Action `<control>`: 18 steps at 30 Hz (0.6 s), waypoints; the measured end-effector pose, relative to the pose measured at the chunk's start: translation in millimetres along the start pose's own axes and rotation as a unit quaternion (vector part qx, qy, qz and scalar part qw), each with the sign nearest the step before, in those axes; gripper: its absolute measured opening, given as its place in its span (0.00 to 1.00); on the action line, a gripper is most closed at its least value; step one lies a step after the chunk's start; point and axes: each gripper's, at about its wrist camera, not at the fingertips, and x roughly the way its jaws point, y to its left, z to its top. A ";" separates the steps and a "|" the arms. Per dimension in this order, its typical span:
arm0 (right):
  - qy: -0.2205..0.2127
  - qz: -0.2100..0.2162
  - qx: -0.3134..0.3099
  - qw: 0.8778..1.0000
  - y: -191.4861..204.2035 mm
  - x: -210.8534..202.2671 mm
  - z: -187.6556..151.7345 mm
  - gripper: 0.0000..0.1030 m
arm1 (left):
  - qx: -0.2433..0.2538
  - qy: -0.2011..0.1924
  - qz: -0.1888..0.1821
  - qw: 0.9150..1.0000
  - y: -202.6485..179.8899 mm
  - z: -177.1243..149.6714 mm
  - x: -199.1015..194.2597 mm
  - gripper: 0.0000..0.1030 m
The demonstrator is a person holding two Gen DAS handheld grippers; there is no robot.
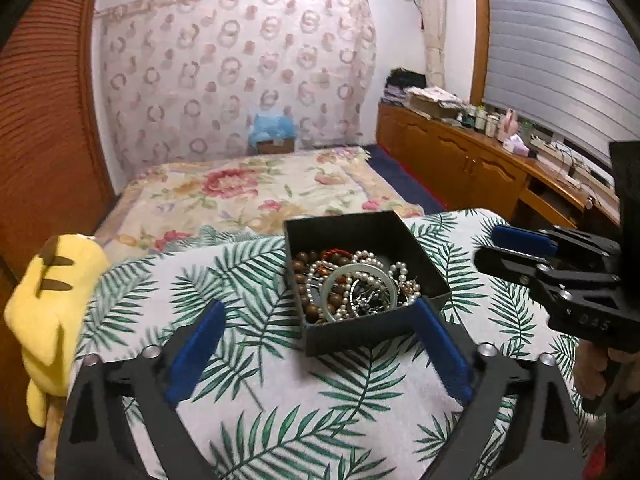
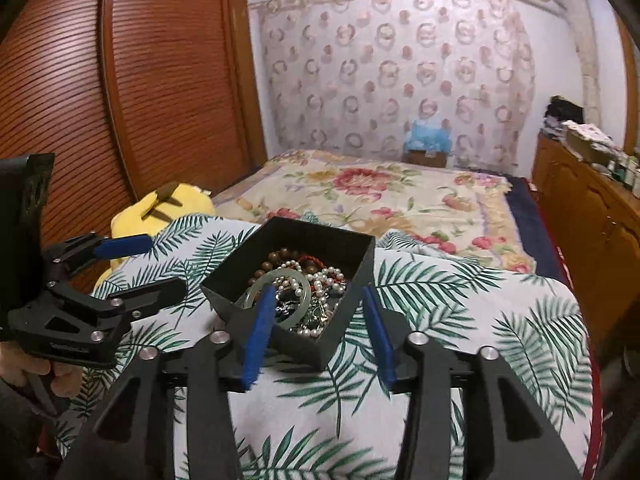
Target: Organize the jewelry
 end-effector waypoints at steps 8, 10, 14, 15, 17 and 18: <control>-0.037 -0.028 0.004 0.999 16.0 -42.5 -12.7 0.84 | -0.008 -0.016 0.019 1.000 -3.8 -10.7 -34.5 0.92; -0.046 -0.034 0.008 0.998 19.3 -52.9 -16.8 0.92 | -0.010 -0.020 0.028 0.999 -6.0 -15.0 -42.5 0.92; -0.051 -0.049 0.023 0.997 19.8 -70.2 -28.3 0.97 | -0.017 -0.021 0.035 0.999 -10.2 -22.9 -55.0 0.92; -0.051 -0.052 0.024 0.997 19.4 -72.0 -30.4 0.97 | -0.020 -0.019 0.033 0.999 -10.7 -24.8 -57.6 0.92; -0.052 -0.059 0.027 0.997 20.0 -77.7 -35.5 0.97 | -0.023 -0.018 0.033 0.999 -12.9 -27.9 -62.0 0.92; -0.054 -0.064 0.029 0.996 19.1 -80.9 -38.4 0.97 | -0.023 -0.020 0.034 0.999 -13.5 -30.2 -64.4 0.92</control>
